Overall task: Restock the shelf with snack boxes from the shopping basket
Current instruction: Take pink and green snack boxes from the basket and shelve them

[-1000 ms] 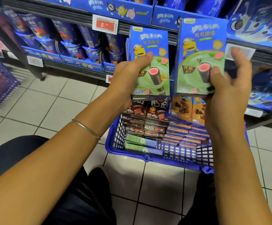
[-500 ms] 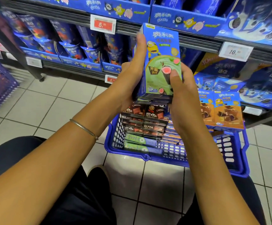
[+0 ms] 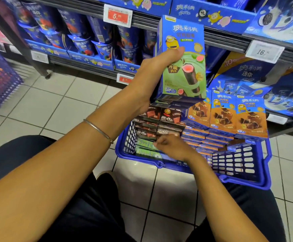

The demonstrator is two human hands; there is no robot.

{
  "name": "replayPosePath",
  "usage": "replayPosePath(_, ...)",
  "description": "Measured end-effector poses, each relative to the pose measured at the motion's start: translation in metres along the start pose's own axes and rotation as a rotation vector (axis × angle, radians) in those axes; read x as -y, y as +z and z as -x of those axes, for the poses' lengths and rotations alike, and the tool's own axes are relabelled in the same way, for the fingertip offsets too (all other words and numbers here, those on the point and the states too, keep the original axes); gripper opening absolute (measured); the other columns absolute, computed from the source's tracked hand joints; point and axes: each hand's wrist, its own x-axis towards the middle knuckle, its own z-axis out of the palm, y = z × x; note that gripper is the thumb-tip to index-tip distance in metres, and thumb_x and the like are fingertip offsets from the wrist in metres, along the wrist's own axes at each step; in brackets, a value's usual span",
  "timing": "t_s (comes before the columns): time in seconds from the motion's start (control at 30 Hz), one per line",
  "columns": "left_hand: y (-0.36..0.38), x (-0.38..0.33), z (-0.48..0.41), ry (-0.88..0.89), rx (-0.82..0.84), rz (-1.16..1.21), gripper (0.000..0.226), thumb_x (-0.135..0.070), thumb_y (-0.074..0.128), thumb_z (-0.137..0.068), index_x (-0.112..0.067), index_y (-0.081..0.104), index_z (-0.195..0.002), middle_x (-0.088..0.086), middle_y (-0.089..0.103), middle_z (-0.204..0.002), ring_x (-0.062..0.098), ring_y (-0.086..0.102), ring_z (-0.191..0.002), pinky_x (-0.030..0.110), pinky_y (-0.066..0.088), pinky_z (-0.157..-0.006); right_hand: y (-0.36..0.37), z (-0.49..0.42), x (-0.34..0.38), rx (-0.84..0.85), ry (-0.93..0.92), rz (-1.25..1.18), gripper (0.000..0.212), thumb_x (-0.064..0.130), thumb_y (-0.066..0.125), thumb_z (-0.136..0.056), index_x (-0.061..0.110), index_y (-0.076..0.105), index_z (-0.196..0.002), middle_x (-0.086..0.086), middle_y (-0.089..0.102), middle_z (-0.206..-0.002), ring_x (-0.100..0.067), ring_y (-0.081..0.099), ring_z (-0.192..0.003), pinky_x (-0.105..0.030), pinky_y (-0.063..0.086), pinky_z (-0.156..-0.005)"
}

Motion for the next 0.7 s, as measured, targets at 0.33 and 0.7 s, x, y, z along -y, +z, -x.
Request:
replayPosePath(0.33,0.003,0.008,0.004,-0.082,0.035,-0.011,0.048,-0.029,0.056,-0.107,-0.004,0.055,-0.148,0.021,0.059,-0.148,0.040,0.063,-0.130,0.043,0.051,-0.109,0.014,-0.018,-0.012,0.293,0.085,0.197,0.068,0.074,0.050,-0.091,0.024,0.058,-0.136,0.002,0.057,-0.139,-0.018,0.055,-0.121,-0.036,0.044,-0.103)
replayPosePath(0.7,-0.003,0.015,-0.018,-0.045,0.064,0.119,0.046,-0.038,0.061,-0.103,-0.009,0.066,-0.137,0.017,0.073,-0.130,0.039,0.071,-0.117,0.060,0.052,-0.108,-0.024,0.038,-0.003,0.015,-0.259,-0.223,0.024,0.033,0.080,-0.087,0.027,0.068,-0.107,0.007,0.070,-0.104,-0.010,0.069,-0.096,-0.030,0.055,-0.084)
